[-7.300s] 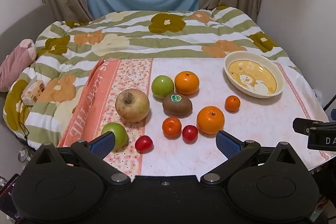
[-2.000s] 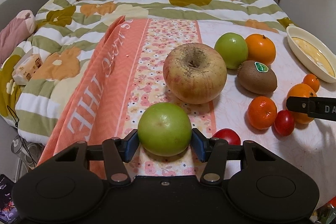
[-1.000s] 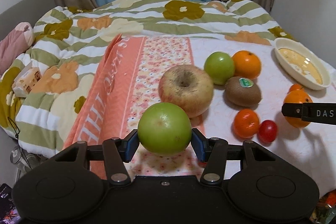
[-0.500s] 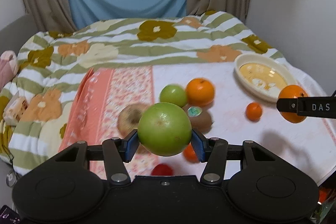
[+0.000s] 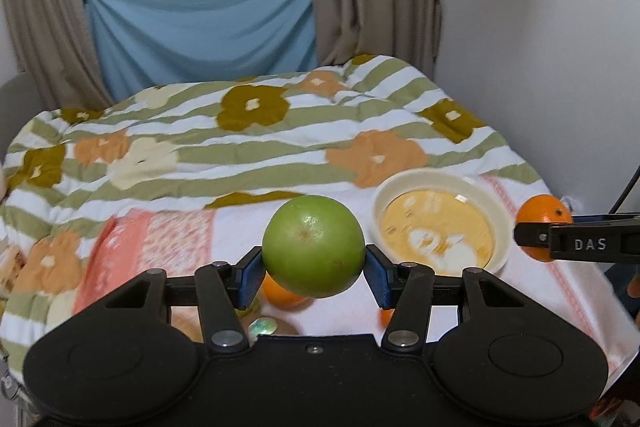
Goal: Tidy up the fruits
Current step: 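Carry the green apple and orange toward the duck bowl with both grippers, then lower the green apple and orange into the bowl and open both grippers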
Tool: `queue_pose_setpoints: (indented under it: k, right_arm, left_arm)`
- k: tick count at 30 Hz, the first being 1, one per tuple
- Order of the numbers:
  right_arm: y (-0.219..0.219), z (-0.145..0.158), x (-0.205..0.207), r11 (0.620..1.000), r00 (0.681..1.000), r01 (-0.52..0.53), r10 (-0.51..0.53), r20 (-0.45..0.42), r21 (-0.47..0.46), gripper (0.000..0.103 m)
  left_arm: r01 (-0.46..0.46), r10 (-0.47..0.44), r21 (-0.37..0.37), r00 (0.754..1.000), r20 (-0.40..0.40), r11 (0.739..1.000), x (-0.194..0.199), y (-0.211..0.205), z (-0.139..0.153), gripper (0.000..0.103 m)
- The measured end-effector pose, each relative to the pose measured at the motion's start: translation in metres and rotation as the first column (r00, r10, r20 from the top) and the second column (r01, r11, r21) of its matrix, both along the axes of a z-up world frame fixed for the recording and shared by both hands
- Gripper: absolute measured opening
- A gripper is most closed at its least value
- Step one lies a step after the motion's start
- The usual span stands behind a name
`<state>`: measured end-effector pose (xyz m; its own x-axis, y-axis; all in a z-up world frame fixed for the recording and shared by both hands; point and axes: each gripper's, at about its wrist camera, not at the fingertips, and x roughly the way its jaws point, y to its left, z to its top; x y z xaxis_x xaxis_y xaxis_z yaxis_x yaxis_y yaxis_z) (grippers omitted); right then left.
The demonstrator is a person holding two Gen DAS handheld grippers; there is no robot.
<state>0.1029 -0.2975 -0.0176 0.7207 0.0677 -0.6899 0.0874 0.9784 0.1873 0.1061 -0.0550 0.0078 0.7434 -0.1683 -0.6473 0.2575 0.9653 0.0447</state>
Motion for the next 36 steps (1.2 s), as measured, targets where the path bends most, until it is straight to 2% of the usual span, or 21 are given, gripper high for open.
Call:
queue_pose_setpoints:
  k: [8, 14, 18, 23, 28, 34, 36]
  right_arm:
    - [-0.051, 0.000, 0.060, 0.999, 0.999, -0.053, 0.053, 0.004, -0.004, 0.075]
    - [-0.076, -0.020, 0.108, 0.995, 0.995, -0.097, 0.097, -0.017, -0.002, 0.075]
    - [-0.087, -0.039, 0.134, 0.992, 0.991, -0.127, 0.126, -0.038, -0.005, 0.075]
    - [-0.097, -0.058, 0.155, 0.989, 0.987, -0.150, 0.149, -0.063, 0.002, 0.075]
    - [-0.104, -0.073, 0.166, 0.985, 0.981, -0.170, 0.171, -0.088, 0.018, 0.075]
    - [-0.106, -0.079, 0.174, 0.979, 0.974, -0.202, 0.202, -0.103, 0.008, 0.075]
    - [-0.105, -0.078, 0.175, 0.977, 0.971, -0.215, 0.215, -0.104, 0.011, 0.075]
  left_arm:
    - [0.034, -0.034, -0.012, 0.999, -0.028, 0.999, 0.053, -0.061, -0.012, 0.057]
    - [0.065, -0.065, -0.004, 0.995, -0.074, 0.998, 0.097, -0.107, -0.038, 0.057]
    - [0.075, -0.072, 0.028, 0.992, -0.100, 0.997, 0.123, -0.133, -0.062, 0.057]
    - [0.086, -0.074, 0.081, 0.988, -0.138, 0.993, 0.145, -0.156, -0.096, 0.057]
    - [0.100, -0.079, 0.121, 0.983, -0.164, 0.988, 0.157, -0.167, -0.119, 0.057]
    - [0.103, -0.075, 0.141, 0.979, -0.187, 0.985, 0.162, -0.172, -0.127, 0.058]
    - [0.110, -0.081, 0.154, 0.980, -0.181, 0.982, 0.161, -0.174, -0.125, 0.068]
